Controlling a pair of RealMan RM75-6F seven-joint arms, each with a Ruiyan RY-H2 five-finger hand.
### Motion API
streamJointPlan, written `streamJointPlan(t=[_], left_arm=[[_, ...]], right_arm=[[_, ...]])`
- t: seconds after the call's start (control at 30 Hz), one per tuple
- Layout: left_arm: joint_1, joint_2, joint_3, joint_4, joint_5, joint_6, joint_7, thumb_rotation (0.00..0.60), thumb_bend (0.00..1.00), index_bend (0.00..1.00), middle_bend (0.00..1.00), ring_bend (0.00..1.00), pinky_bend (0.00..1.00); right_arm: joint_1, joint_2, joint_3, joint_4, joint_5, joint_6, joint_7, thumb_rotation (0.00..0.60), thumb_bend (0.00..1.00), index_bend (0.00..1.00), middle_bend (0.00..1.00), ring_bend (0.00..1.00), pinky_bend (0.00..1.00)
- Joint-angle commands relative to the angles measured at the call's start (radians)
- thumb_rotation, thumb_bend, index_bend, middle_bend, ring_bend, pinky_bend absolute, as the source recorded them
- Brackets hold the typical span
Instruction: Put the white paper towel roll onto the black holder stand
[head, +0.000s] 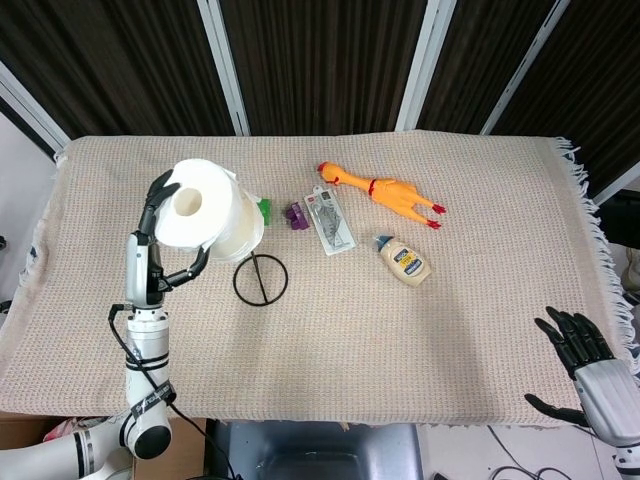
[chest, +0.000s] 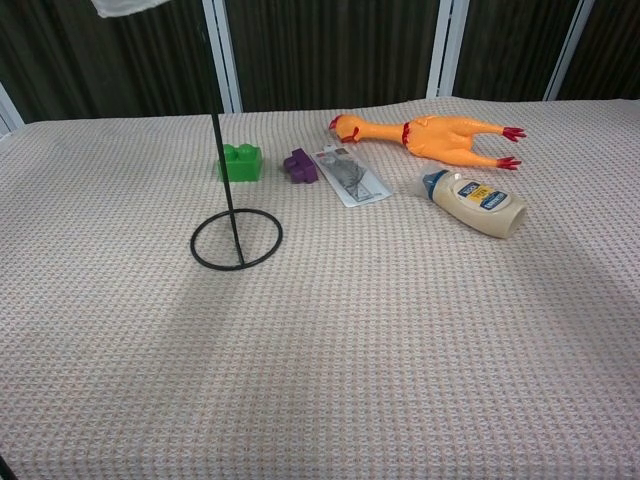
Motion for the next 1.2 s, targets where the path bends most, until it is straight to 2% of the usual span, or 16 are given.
streamJointPlan(t=[0.03,1.2], left_arm=[[-0.022,-0.018,-0.002,0.041,-0.016,-0.015,0.015,0.6,0.76,0.72,0.84,0.83,1.0],[-0.066,-0.086,0.044,0.14,-0.057,-0.046,0.036,0.6,0.73,0.72,0.84,0.83,1.0]], right_arm=[[0.0,0.001,0.001,0.001,0.0,0.002,0.003,0.6,0.0,0.0,0.0,0.0,0.0],[0.003,0.005,0.005,-0.001,0.007,-0.005,0.013,0.6,0.0,0.0,0.0,0.0,0.0]])
